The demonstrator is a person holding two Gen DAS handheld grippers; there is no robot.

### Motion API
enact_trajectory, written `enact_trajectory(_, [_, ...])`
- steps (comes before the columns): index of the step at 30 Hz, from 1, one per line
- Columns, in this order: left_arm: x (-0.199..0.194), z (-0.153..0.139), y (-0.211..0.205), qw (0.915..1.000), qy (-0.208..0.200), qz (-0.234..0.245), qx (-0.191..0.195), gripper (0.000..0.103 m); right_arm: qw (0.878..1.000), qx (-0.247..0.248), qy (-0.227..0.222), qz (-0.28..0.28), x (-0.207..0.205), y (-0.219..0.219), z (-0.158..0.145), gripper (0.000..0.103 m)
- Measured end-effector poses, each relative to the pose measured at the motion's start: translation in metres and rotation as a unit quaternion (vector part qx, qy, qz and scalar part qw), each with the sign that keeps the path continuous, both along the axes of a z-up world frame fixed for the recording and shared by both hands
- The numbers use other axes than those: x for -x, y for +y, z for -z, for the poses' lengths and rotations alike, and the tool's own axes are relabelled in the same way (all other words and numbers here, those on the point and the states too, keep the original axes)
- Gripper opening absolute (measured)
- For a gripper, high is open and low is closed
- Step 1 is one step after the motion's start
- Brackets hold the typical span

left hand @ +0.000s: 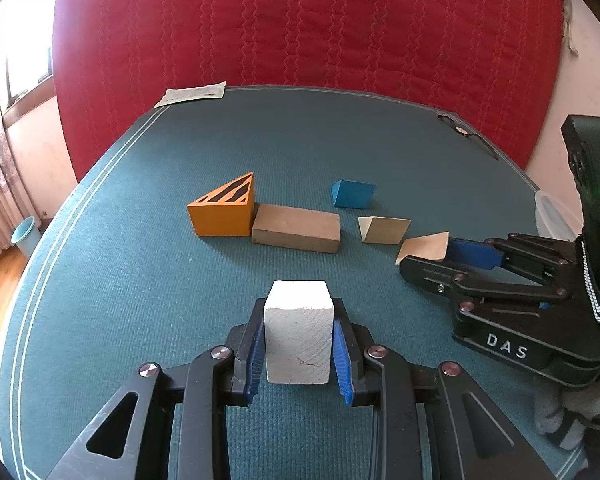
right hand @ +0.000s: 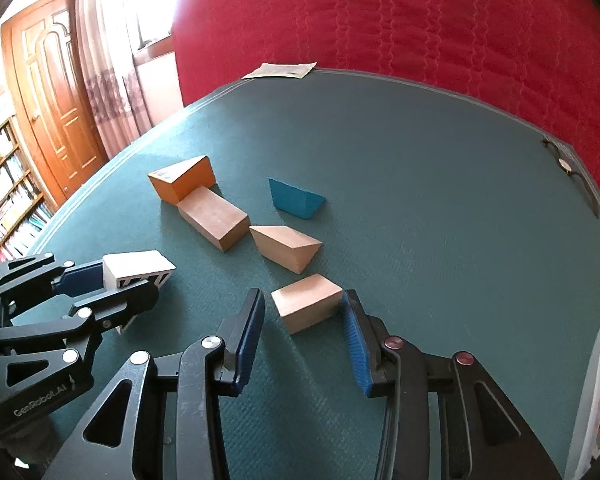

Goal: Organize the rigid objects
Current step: 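Lift the white block with the left gripper while the right gripper returns to the beige blocks, then grasp the beige triangular block with the right gripper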

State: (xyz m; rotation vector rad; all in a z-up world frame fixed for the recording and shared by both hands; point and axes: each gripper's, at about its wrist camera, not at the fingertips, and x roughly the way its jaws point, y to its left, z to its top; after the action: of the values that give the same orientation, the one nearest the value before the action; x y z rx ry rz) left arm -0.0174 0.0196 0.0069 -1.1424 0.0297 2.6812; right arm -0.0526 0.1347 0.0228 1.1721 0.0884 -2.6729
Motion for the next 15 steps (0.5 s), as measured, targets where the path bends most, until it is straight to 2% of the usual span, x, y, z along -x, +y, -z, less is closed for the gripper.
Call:
enact_trajectory(7, [-0.002,0.000,-0.003,1.0000,0.001,0.000,0.000,0.031,1.000,0.012,0.006,0.028,-0.006,0.011,-0.004,0.036])
enact_trajectory(15, [-0.002,0.000,-0.001,1.0000,0.002,0.001,0.001,0.031,0.997,0.038,0.027,0.059,-0.034,0.038,-0.019,0.036])
